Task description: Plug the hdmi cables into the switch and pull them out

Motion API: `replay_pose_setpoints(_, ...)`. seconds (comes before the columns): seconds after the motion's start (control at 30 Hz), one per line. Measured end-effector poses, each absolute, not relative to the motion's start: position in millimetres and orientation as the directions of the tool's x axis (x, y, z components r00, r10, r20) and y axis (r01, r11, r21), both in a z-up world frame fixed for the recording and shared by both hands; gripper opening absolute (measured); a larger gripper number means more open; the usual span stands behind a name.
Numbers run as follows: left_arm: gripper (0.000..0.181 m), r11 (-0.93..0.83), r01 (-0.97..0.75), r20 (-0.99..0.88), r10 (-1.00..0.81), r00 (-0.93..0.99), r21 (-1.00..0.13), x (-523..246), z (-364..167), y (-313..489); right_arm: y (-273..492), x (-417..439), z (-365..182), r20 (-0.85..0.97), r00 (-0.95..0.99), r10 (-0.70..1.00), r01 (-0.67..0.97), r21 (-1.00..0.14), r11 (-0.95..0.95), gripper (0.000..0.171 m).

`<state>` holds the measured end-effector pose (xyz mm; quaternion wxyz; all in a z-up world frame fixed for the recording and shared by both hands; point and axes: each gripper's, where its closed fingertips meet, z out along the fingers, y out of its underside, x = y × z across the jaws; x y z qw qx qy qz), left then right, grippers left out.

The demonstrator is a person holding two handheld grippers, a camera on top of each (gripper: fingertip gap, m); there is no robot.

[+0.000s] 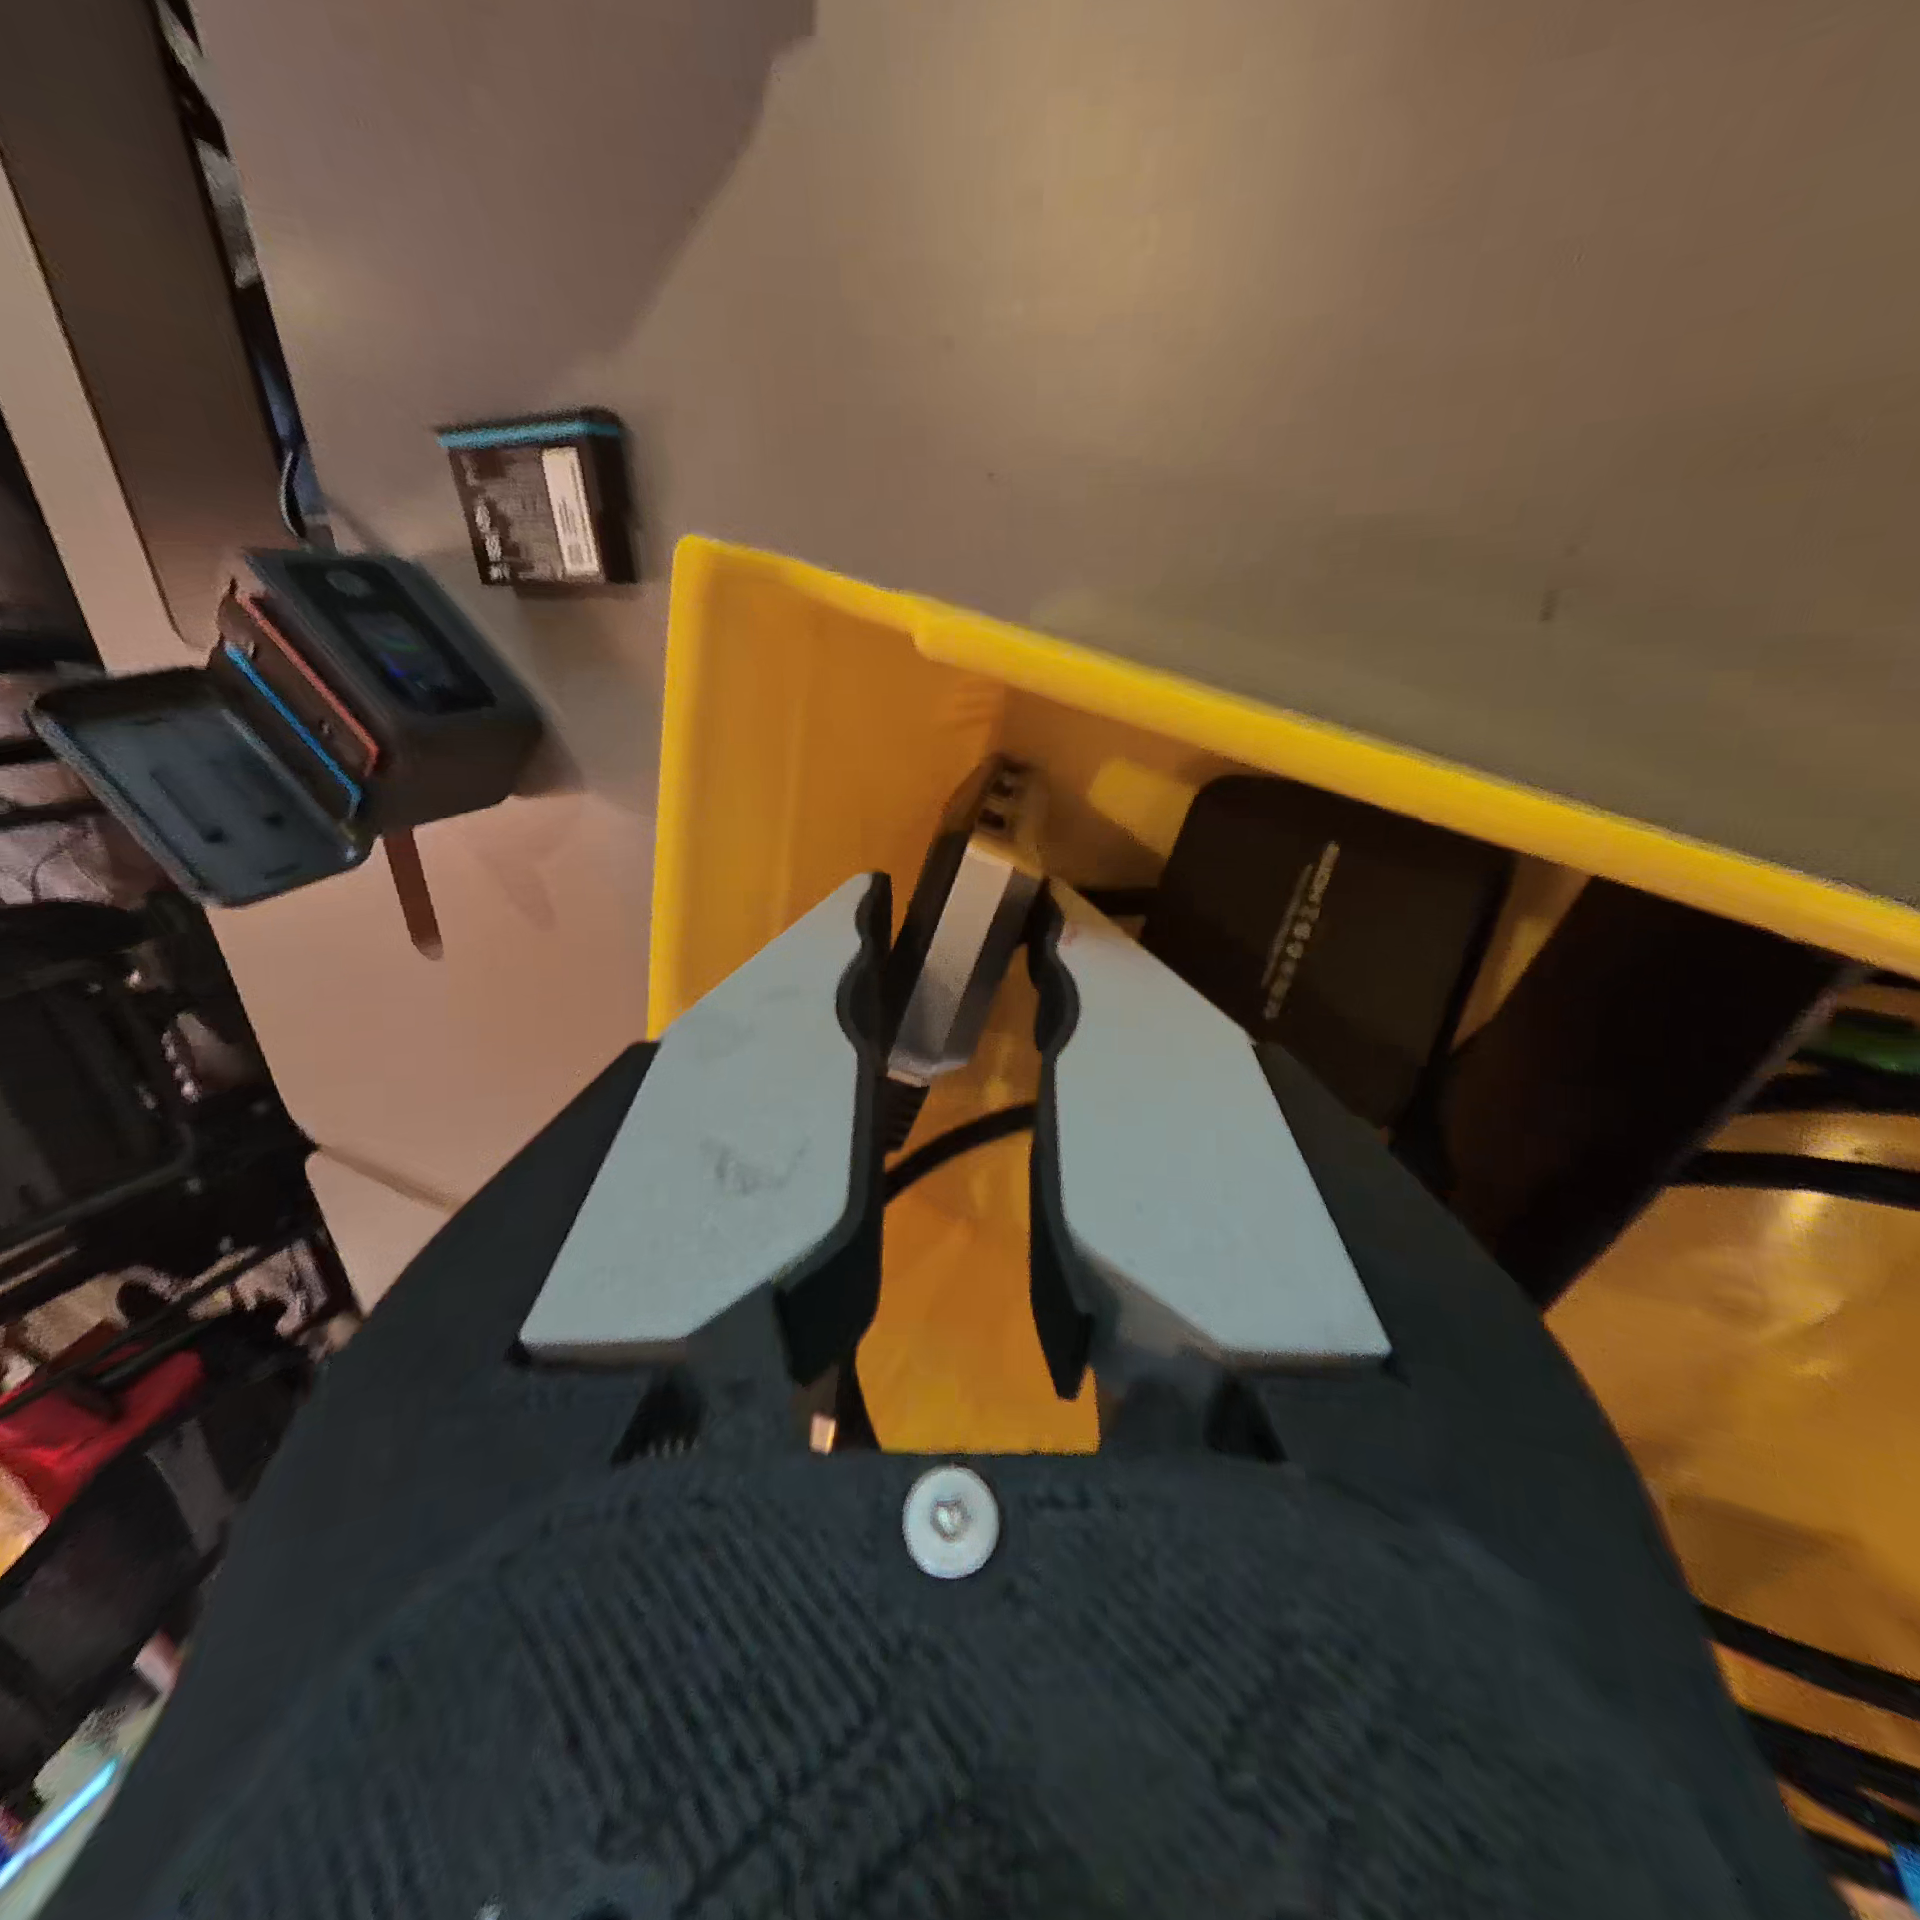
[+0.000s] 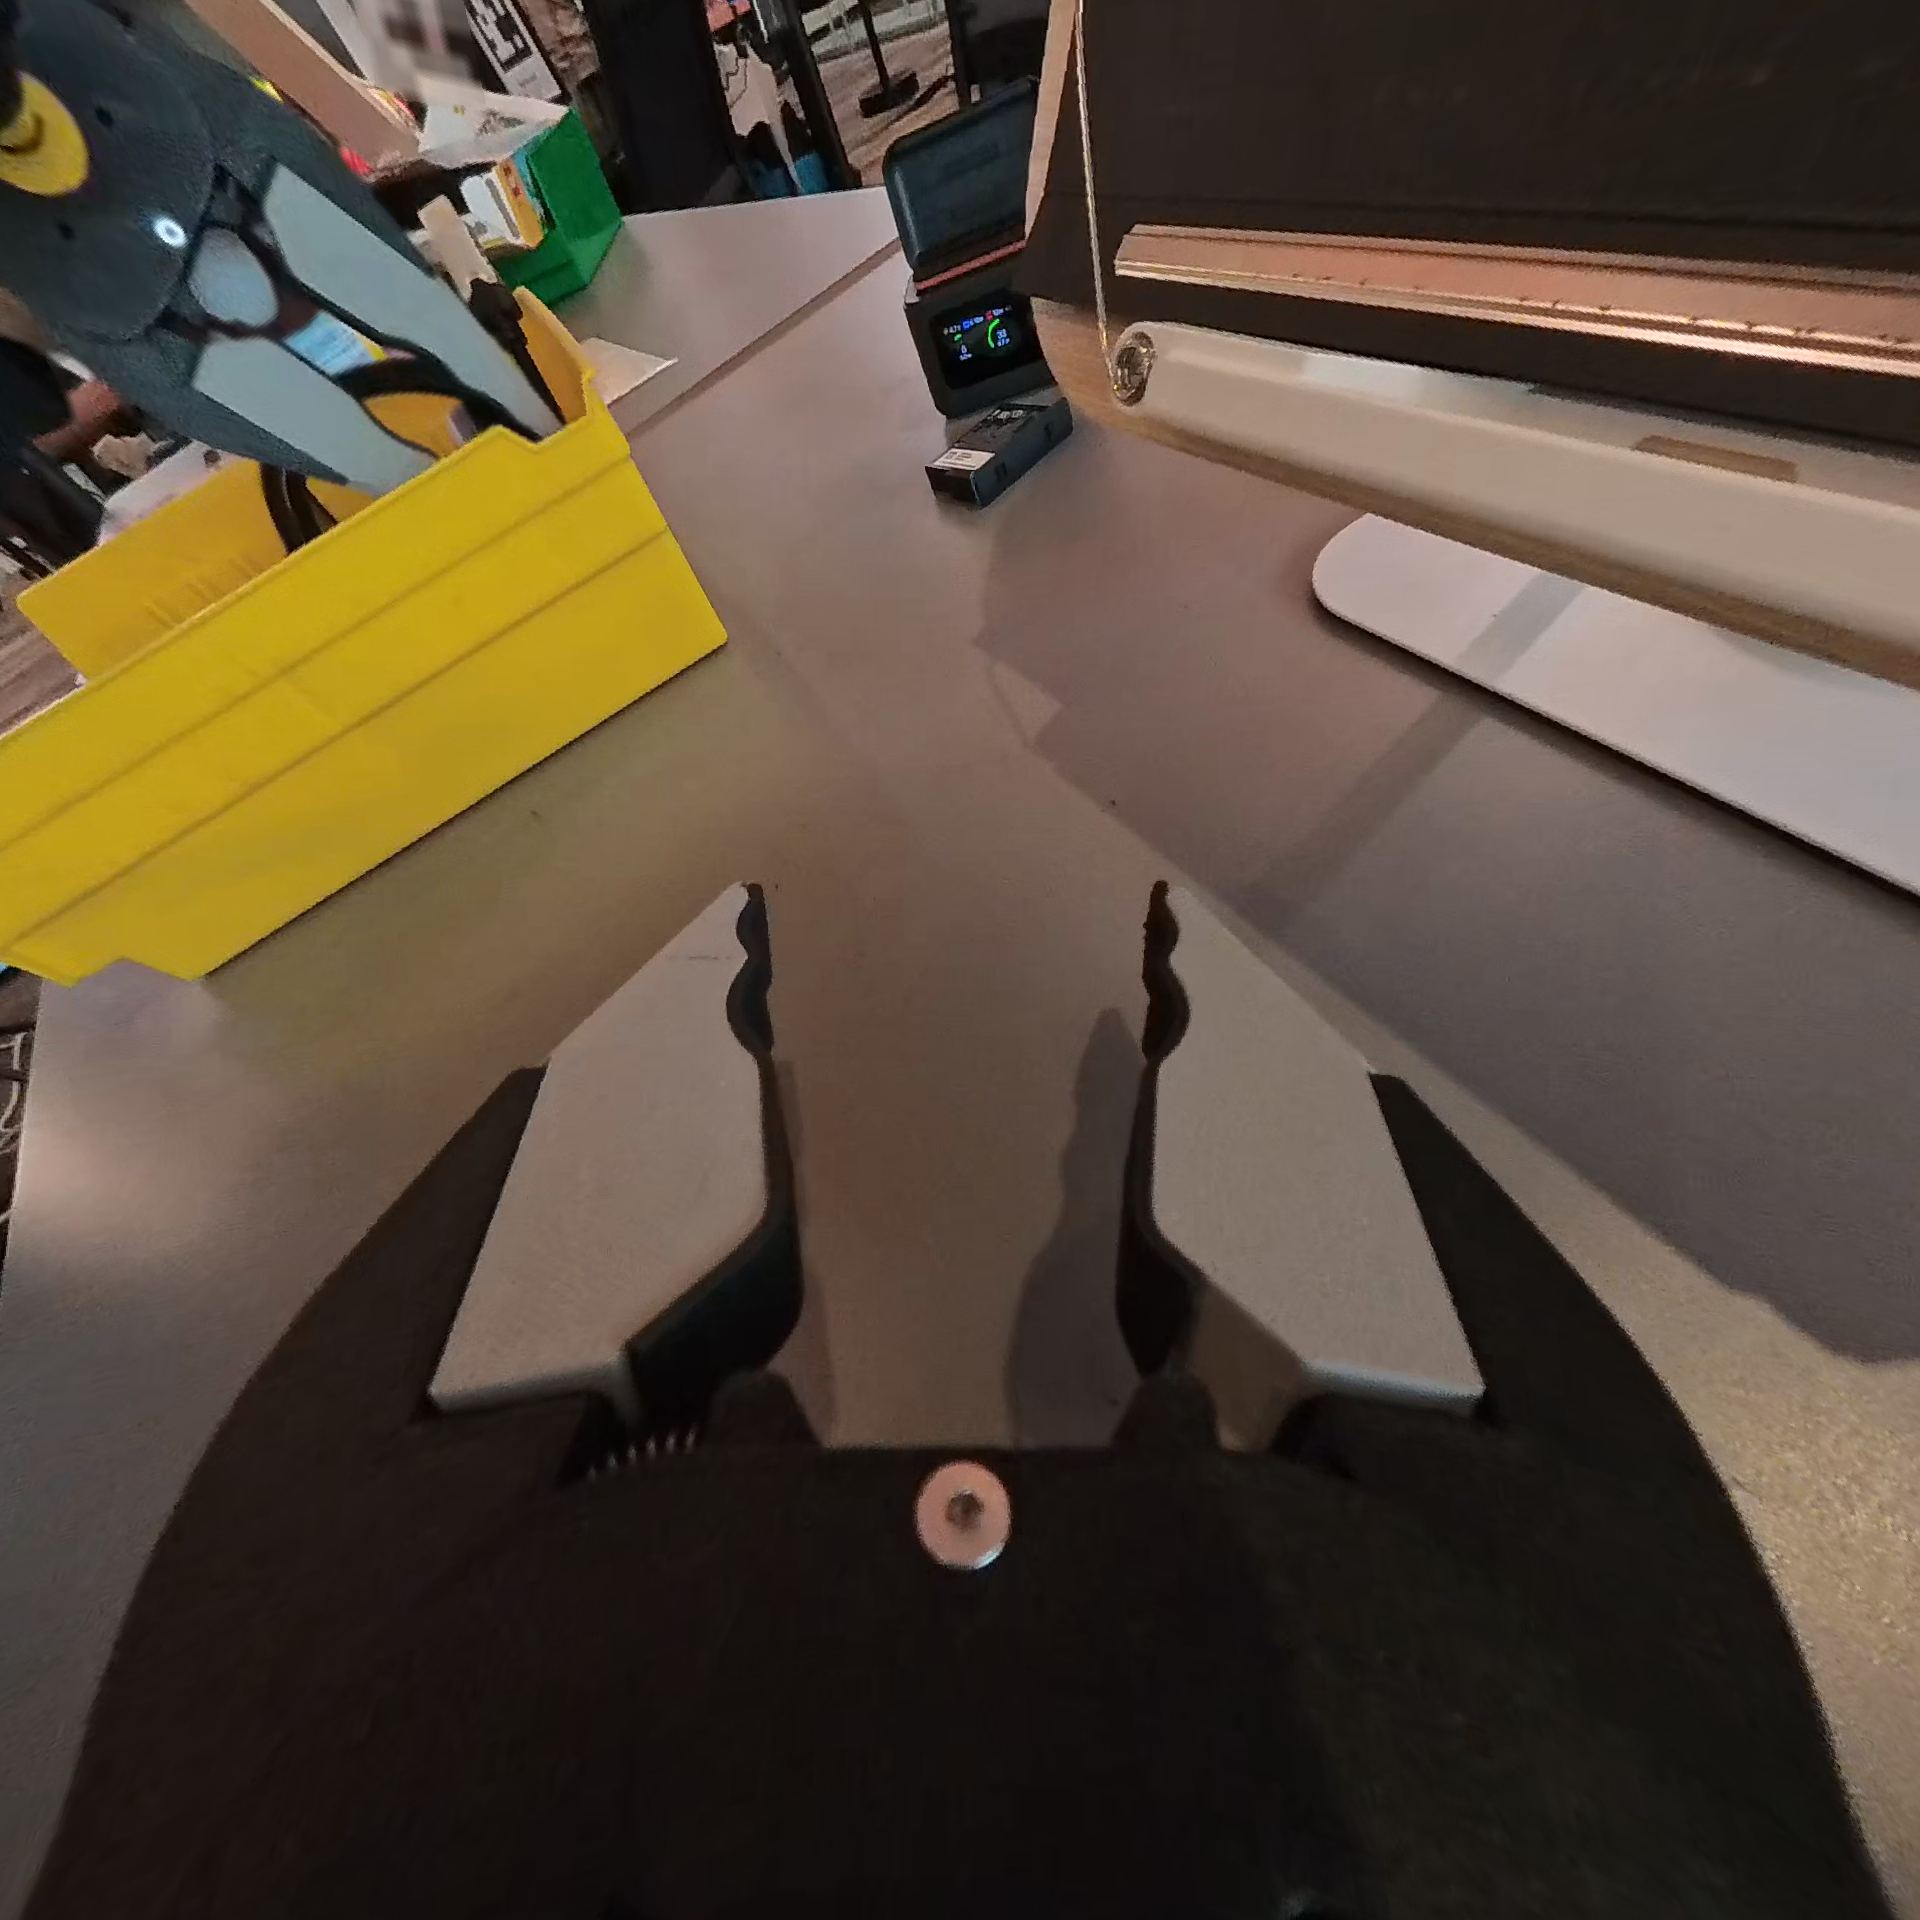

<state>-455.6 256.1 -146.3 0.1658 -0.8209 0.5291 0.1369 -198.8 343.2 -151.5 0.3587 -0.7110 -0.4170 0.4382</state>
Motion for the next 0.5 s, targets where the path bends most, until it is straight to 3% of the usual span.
replay_pose_setpoints(0.13, 0.021, -0.362, -0.922, -0.571, -0.732, 0.372, -0.136, -470.6, -98.3, 247.1, 341.0, -199.3, -151.0, -0.313, 0.261, 0.913, 0.283, -0.880, -0.382, 0.068)
replay_pose_setpoints(0.23, 0.017, -0.374, -0.908, -0.799, -0.479, 0.362, -0.188, -494.4, -6.4, 247.5, 339.2, -200.8, -150.8, -0.306, 0.260, 0.916, 0.285, -0.882, -0.375, 0.067)
replay_pose_setpoints(0.33, 0.017, -0.363, -0.884, -0.893, -0.223, 0.390, -0.295, -497.9, 90.0, 237.1, 338.9, -201.2, -149.8, -0.297, 0.261, 0.918, 0.282, -0.886, -0.367, 0.067)
replay_pose_setpoints(0.5, 0.018, -0.337, -0.915, -0.975, 0.107, 0.197, -0.222, -474.5, 217.5, 215.5, 341.9, -199.0, -147.0, -0.280, 0.274, 0.920, 0.268, -0.897, -0.352, 0.067)
